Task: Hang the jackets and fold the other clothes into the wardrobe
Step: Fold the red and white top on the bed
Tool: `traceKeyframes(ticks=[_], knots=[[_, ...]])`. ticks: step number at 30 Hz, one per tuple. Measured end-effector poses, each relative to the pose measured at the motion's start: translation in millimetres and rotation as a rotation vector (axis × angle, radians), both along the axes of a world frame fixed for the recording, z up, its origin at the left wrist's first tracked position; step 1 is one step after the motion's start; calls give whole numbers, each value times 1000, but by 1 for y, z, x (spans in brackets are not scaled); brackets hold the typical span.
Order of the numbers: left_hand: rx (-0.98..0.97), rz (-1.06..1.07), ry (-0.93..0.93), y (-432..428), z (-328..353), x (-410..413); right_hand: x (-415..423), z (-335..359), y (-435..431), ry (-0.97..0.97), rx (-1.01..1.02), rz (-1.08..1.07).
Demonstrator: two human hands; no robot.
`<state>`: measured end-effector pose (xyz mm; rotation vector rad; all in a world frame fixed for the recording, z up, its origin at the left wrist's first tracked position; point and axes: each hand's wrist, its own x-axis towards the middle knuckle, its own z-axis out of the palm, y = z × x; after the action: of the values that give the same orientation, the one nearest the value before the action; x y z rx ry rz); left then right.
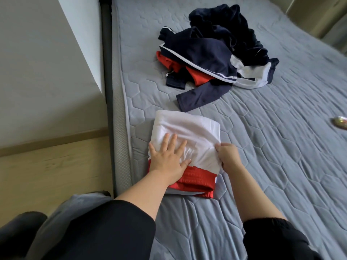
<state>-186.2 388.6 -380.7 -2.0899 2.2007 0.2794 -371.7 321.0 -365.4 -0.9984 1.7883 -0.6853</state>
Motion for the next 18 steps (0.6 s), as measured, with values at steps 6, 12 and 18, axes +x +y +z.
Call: traceKeyframes(ticks=[6,12,18], knots=[[50,6,8,0,4,-2,15,8,-17,287,-198,80],[128,-65,-16,5,10,-3,24,1,-23,528,-171,167],[216,-84,17,3,9,2,58,21,-60,675,-576,414]])
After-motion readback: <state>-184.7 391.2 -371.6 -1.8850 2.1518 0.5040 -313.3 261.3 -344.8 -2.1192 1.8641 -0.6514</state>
